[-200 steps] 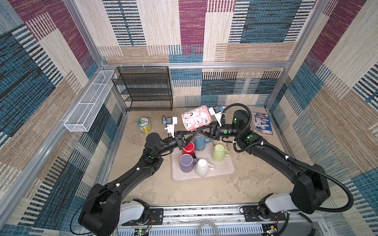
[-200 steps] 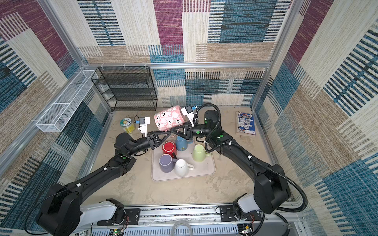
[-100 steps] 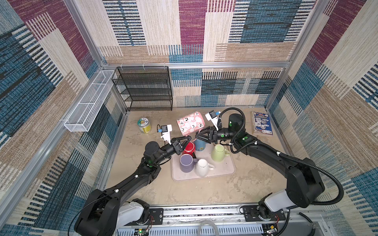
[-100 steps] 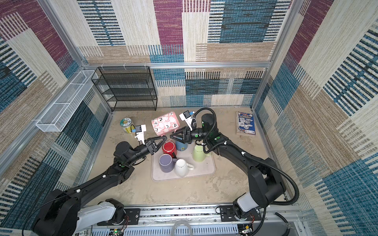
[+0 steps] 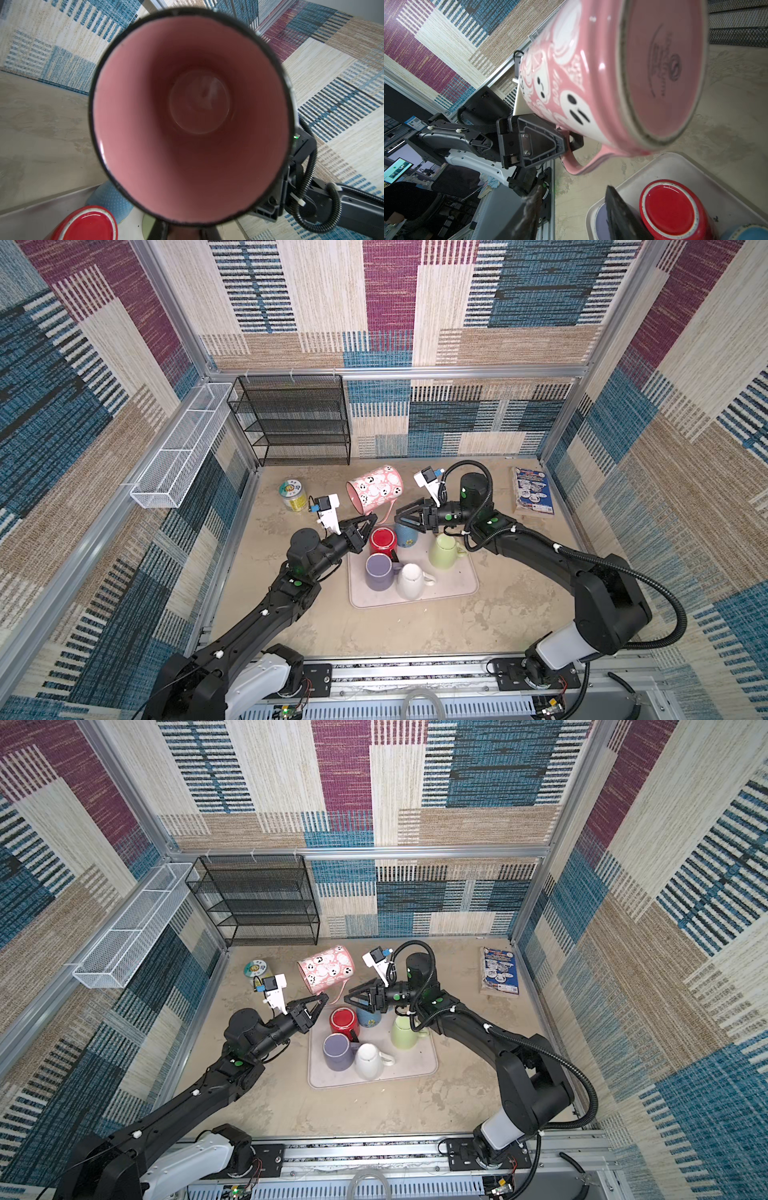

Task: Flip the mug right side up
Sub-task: 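Grasp the pink mug rim with the left gripper while the right gripper releases and withdraws, then place the pink mug upright with the left gripper while the right gripper withdraws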

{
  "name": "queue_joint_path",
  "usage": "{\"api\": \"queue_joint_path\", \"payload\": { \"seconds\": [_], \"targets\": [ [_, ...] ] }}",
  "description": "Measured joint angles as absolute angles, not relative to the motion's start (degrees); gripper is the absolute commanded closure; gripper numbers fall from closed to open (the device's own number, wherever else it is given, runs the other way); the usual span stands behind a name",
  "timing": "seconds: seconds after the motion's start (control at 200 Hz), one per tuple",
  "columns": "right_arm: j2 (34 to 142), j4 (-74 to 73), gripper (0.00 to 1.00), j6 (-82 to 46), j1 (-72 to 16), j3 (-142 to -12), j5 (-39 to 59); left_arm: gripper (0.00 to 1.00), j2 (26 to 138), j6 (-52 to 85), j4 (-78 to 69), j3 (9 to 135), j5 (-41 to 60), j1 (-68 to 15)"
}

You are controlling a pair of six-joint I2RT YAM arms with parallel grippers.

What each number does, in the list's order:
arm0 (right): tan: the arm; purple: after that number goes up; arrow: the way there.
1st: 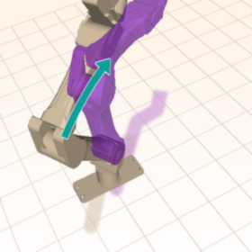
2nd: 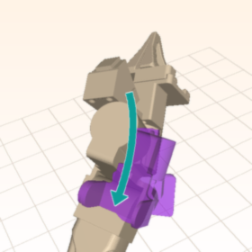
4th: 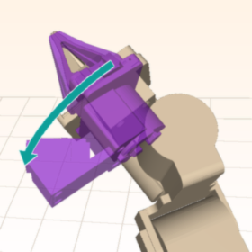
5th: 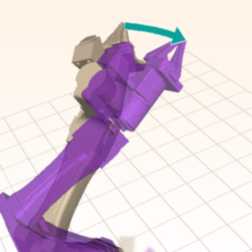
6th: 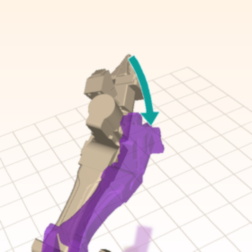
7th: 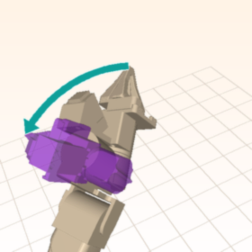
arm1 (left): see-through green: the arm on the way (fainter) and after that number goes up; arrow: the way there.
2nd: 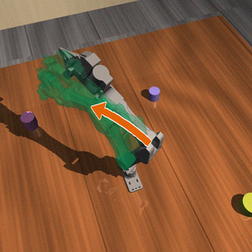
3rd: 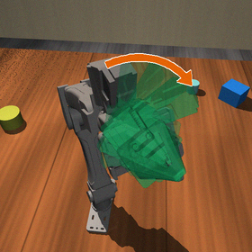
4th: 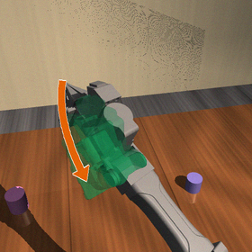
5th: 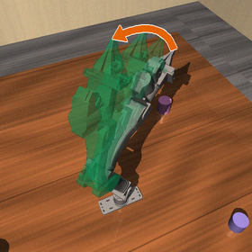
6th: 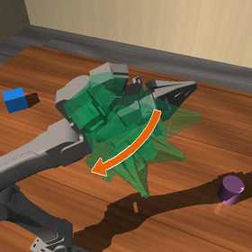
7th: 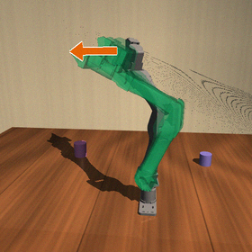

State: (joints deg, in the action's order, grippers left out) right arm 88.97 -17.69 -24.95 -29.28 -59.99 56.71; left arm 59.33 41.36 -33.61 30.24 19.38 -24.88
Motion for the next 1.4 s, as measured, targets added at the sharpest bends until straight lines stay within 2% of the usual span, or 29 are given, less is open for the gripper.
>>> {"api": "queue_joint_path", "payload": {
  "seconds": [0.366, 0.646, 1.047, 1.402],
  "targets": [
    [88.16, -16.75, 0.48, -23.24, -29.28, -59.88, 54.85, 1.0, 60.53, 37.32, -13.78, 39.72, 10.13, -24.38],
    [85.69, -14.57, 0.48, -22.5, -29.28, -59.13, 50.92, 1.0, 66.46, 33.93, 1.63, 51.4, 5.82, -23.29],
    [79.18, -7.35, 0.49, -20.32, -29.28, -56.27, 37.54, 1.0, 84.05, 26.52, 23.46, 74.04, -0.43, -20.62],
    [76.75, -6.2, 0.49, -19.42, -29.3, -52.93, 32.86, 1.0, 96.9, 21.71, 28.08, 82.46, -5.63, -20.64]
  ]
}}
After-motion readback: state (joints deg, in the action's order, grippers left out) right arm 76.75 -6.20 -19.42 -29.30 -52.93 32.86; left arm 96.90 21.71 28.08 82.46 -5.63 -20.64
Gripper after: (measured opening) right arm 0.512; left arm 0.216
